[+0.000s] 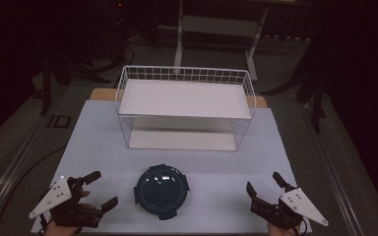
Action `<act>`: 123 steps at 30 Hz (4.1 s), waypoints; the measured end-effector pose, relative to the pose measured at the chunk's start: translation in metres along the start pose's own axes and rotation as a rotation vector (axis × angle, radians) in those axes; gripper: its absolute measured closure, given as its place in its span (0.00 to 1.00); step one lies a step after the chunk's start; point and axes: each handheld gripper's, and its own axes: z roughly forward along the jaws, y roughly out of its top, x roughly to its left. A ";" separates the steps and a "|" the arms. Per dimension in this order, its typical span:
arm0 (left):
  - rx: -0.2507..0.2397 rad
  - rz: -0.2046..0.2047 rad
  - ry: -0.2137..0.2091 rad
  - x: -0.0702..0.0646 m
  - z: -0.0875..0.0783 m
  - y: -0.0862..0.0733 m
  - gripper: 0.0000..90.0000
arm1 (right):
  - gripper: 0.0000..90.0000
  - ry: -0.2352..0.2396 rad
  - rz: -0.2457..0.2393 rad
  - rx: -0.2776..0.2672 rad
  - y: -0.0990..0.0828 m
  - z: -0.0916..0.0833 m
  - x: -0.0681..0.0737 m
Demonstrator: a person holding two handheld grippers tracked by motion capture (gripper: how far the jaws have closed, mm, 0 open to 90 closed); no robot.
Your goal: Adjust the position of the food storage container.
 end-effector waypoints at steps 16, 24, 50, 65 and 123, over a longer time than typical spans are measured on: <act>0.226 -0.010 -0.202 -0.004 0.017 0.020 0.15 | 0.14 0.025 0.008 -0.007 0.002 0.001 0.004; 0.415 -0.014 -0.241 -0.002 0.032 0.002 0.73 | 0.14 0.039 0.011 0.000 0.001 0.003 0.004; 0.589 0.064 -0.179 -0.010 0.065 -0.018 1.00 | 0.14 0.061 0.005 0.007 0.000 0.004 0.005; 0.526 -0.005 -0.074 0.020 0.051 -0.011 0.99 | 0.14 0.082 0.011 0.012 0.000 0.005 0.007; 0.552 0.020 -0.201 -0.009 0.150 -0.005 0.94 | 0.14 0.097 -0.001 0.024 -0.001 0.008 0.007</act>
